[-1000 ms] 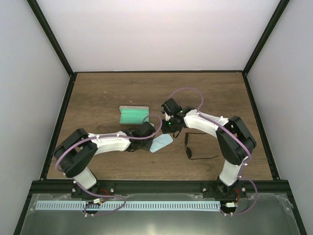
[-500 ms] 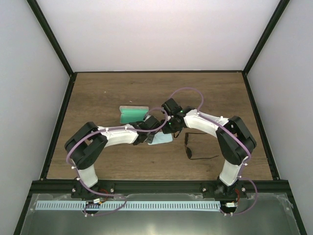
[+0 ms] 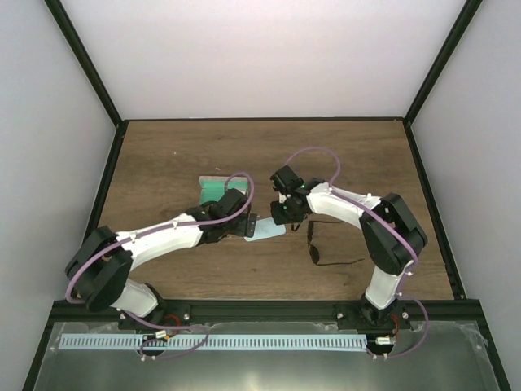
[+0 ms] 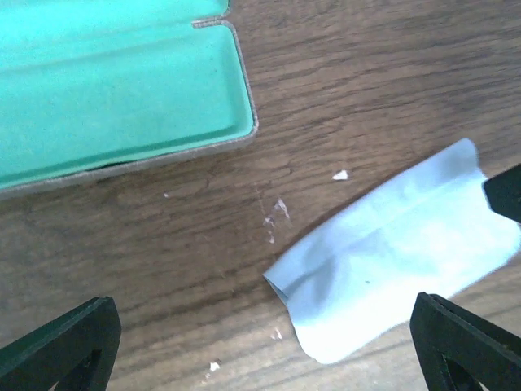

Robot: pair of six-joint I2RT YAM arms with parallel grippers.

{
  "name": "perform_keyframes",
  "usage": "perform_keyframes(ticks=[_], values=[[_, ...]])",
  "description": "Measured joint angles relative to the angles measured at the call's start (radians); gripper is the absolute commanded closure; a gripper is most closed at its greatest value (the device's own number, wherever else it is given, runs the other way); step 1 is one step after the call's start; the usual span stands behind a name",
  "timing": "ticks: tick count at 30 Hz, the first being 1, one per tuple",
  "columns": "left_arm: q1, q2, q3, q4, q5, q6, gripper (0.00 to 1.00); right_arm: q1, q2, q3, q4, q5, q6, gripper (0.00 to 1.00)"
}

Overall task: Organize the sunglasses
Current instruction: Pick up the glasses cleaning cloth from the sunglasses case.

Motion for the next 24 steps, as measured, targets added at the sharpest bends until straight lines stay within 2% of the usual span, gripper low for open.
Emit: perform_keyframes(ticks=[3,7,14,20,24], values=[[0.0,-0.052,-0.047,0.026,0.033,-0.057,0.0,0.0,0.0,-0.011,0.003,0.0,0.0,0.66],[0.0,-0.055,-0.09,0.033,0.075,-0.125,0.11,0.0,0.018,-0.022,0.009,0.0,0.0,0.68],[0.021,-0.05,-0.151,0.1,0.206,-0.196,0.12,0.001,0.057,-0.04,0.034,0.0,-0.001,0.76],[0.047,-0.051,-0.189,0.146,0.274,-0.23,0.12,0.008,0.06,-0.045,0.051,-0.001,0.007,0.94],[0.049,-0.054,-0.2,0.164,0.297,-0.253,0.13,0.009,0.061,-0.047,0.059,0.0,0.012,0.99]])
